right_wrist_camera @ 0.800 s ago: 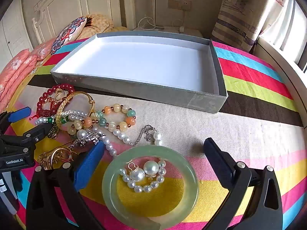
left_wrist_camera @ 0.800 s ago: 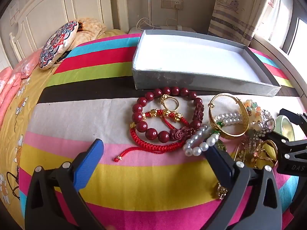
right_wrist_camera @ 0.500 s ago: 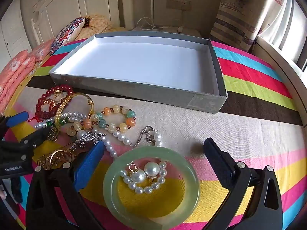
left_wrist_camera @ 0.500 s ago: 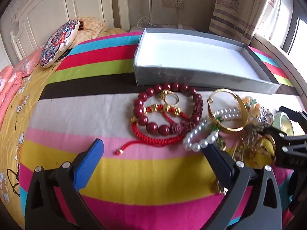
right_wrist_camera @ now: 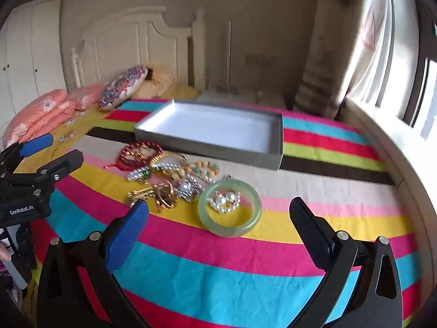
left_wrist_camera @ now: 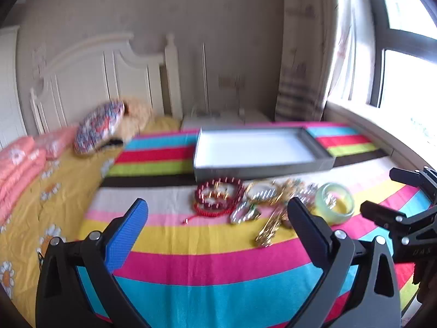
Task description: Organize jewelry
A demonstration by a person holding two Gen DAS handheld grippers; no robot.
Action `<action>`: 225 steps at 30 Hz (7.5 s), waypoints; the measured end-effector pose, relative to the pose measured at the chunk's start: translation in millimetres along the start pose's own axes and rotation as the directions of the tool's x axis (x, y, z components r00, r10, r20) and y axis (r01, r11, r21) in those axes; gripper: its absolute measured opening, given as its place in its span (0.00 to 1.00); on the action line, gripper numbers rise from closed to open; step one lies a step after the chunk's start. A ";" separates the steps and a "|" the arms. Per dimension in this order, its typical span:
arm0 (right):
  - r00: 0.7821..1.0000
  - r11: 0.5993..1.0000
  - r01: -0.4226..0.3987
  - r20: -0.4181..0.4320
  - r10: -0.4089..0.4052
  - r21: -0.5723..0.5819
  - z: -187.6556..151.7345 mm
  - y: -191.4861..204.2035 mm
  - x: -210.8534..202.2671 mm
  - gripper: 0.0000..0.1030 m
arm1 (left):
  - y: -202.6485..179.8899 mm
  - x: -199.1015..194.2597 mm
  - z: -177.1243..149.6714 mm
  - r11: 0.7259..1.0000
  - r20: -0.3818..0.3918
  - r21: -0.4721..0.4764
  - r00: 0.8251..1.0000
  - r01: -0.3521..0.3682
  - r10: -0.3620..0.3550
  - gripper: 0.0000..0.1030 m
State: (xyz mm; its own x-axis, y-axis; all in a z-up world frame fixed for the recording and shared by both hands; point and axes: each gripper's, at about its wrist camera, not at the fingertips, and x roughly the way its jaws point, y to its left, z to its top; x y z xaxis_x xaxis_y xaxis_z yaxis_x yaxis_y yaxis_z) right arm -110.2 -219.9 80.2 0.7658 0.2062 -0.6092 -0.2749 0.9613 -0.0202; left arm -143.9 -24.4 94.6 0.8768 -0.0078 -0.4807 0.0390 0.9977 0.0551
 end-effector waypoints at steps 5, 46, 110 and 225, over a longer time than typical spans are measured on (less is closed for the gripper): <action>0.995 0.999 0.015 0.099 -0.011 -0.036 1.1 9.1 -36.9 0.96 | -13.9 -25.0 2.9 0.999 0.079 0.030 0.997 -0.012 0.010 0.98; 0.988 0.999 0.004 0.154 0.003 -0.044 -8.3 12.3 -62.0 0.96 | -18.0 -40.2 -13.3 1.000 0.152 -0.026 0.988 0.001 0.003 0.98; 0.954 0.998 -0.051 -0.296 0.041 -0.027 -13.2 -31.1 110.7 0.89 | -24.0 70.9 -42.4 0.985 -0.190 -0.008 0.967 0.173 -0.171 0.98; 0.996 0.996 -0.023 -0.087 0.031 0.087 75.4 -38.1 125.0 0.84 | 26.1 124.3 49.2 0.997 -0.121 0.038 0.990 -0.073 0.077 0.98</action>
State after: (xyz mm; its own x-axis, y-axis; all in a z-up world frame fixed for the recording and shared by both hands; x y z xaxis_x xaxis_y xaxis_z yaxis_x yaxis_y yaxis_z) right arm 39.8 -217.0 64.6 0.7033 0.2189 -0.6764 -0.2407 0.9685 0.0631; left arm -10.3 -2.7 79.3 0.8128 0.0776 -0.5774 -0.0071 0.9923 0.1233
